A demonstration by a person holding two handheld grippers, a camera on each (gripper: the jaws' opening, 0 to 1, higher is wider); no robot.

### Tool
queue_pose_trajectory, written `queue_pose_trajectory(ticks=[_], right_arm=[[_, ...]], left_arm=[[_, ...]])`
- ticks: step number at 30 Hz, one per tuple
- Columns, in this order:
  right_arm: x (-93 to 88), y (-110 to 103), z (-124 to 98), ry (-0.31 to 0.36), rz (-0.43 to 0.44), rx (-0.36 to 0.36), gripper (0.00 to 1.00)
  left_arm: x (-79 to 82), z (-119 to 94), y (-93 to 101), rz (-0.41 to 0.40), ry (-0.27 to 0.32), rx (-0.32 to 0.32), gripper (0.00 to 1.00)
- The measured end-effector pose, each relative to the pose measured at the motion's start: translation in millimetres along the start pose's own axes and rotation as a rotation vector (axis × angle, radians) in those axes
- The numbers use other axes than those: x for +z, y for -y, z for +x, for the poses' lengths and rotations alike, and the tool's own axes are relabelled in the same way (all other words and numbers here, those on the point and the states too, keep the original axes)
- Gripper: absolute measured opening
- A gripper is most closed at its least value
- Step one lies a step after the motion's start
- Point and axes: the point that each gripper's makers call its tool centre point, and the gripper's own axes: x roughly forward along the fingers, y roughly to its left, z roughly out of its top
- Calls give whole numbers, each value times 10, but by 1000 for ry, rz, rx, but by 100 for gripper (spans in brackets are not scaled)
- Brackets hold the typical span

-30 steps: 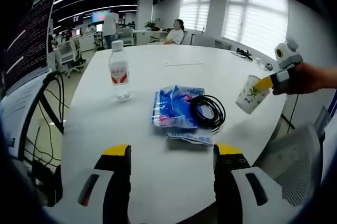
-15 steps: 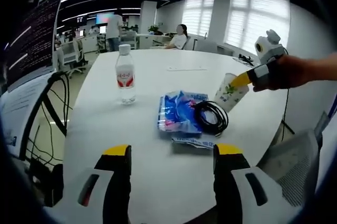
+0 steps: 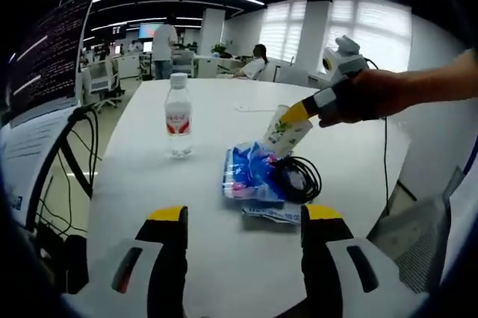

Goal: Arrange the tabletop items into an orderly group along one side of the table until the central work area is clear of visible clutter.

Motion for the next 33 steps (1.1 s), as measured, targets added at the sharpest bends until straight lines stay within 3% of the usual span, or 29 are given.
queue_pose_trajectory(ticks=[9, 13, 15, 21, 30, 33], right_arm=[[342, -36, 453, -3, 24, 5, 0], [389, -26, 584, -5, 33, -18, 0], [451, 47, 679, 3, 80, -33, 0], [455, 155, 917, -20, 61, -63, 0], [378, 157, 1187, -95, -97, -81, 0], [377, 116, 1262, -113, -224, -80, 0]], left_arm=[[22, 43, 81, 4, 1, -20, 63], [42, 35, 57, -1, 8, -17, 63], [53, 23, 17, -6, 14, -8, 63], [45, 5, -55, -26, 22, 12, 63], [20, -22, -70, -41, 13, 19, 63], [1, -9, -82, -59, 14, 15, 63]])
